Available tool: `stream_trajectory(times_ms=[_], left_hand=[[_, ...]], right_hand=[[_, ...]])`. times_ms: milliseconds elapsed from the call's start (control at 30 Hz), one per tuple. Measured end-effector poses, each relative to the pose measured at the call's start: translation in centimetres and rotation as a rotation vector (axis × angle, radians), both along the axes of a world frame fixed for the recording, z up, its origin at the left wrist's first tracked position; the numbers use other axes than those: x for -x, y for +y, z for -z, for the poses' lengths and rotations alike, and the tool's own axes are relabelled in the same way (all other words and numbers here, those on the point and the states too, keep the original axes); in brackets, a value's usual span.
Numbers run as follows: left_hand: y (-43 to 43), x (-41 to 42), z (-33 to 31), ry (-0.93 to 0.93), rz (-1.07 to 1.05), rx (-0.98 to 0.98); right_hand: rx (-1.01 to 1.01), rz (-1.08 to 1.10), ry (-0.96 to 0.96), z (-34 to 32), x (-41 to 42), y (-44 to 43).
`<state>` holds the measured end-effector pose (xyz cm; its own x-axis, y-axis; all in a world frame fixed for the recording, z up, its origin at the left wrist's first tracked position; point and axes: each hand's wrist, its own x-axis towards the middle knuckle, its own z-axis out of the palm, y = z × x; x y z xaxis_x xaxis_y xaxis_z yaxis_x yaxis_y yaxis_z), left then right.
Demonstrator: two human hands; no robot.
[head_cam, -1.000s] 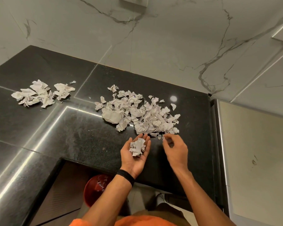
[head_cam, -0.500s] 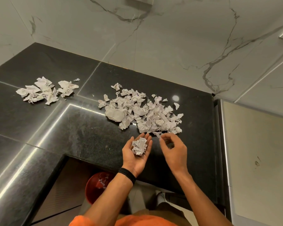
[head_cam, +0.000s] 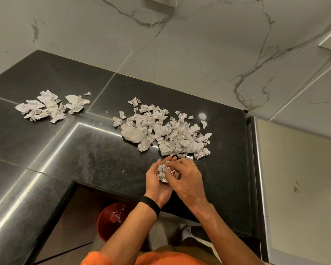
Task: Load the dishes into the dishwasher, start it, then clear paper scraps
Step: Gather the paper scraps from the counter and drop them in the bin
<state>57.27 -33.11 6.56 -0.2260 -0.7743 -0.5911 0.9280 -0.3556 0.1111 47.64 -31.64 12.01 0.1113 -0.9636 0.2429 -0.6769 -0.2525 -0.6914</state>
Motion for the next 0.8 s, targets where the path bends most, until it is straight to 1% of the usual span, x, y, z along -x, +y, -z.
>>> stream_trajectory(times_ms=[133, 200, 300, 433, 533, 600, 800], left_hand=[[0.3, -0.3, -0.4, -0.019, -0.029, 0.020], [0.5, -0.6, -0.7, -0.030, -0.038, 0.022], [1.4, -0.6, -1.1, 0.005, -0.072, 0.028], [3.8, -0.8, -1.5, 0.051, -0.198, 0.036], [5.9, -1.4, -1.6, 0.042, -0.347, 0.015], [7.5, -1.9, -1.4, 0.029, -0.457, -0.007], [13.7, -2.3, -0.4, -0.103, -0.726, -0.108]], right_hand=[[-0.054, 0.097, -0.238, 0.1, 0.4, 0.0], [-0.100, 0.127, -0.323, 0.7, 0.5, 0.1], [-0.213, 0.113, -0.471, 1.7, -0.3, 0.5], [-0.369, 0.080, -0.656, 2.2, -3.1, 2.1], [-0.416, 0.014, -0.729, 2.7, -5.0, 3.7], [-0.492, -0.034, -0.769, 3.2, -5.8, 5.0], [-0.673, -0.199, -0.757, 5.5, -7.4, 9.8]])
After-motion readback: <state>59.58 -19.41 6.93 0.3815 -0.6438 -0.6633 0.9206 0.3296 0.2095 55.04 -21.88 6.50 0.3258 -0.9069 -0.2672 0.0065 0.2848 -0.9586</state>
